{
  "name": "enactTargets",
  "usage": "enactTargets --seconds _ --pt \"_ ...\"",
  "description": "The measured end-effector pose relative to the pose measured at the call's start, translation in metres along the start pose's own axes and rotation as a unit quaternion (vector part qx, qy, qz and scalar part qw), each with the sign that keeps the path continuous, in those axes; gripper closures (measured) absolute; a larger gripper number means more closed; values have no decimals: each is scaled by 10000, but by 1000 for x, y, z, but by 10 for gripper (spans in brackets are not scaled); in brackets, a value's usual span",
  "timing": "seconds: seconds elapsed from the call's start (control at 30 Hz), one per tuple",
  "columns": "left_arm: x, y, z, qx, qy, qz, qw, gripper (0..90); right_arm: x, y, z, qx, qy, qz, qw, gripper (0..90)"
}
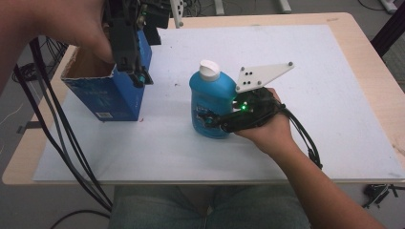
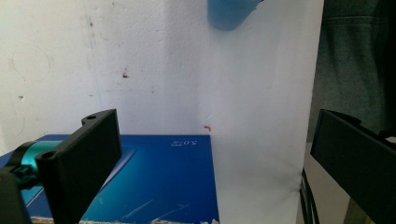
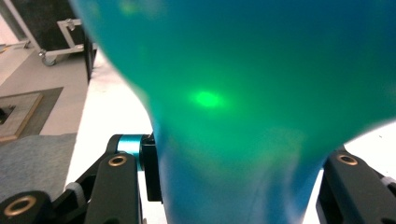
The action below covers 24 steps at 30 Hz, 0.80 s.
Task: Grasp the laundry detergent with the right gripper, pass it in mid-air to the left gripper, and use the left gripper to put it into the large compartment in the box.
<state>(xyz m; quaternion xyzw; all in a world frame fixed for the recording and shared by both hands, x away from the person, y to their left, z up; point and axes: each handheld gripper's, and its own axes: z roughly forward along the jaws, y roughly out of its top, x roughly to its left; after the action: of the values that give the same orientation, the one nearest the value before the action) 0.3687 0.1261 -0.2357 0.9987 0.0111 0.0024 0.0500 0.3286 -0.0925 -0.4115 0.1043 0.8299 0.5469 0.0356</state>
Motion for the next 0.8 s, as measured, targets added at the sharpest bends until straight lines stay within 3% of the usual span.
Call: enactTargets --seconds 0.33,0.8 --pt "-7 11 -3 -95 -83 73 9999 18 8 23 -10 85 193 -339 9992 459" --pt "-18 27 -4 -92 -219 136 9996 18 5 42 -12 210 337 -536 9978 460"
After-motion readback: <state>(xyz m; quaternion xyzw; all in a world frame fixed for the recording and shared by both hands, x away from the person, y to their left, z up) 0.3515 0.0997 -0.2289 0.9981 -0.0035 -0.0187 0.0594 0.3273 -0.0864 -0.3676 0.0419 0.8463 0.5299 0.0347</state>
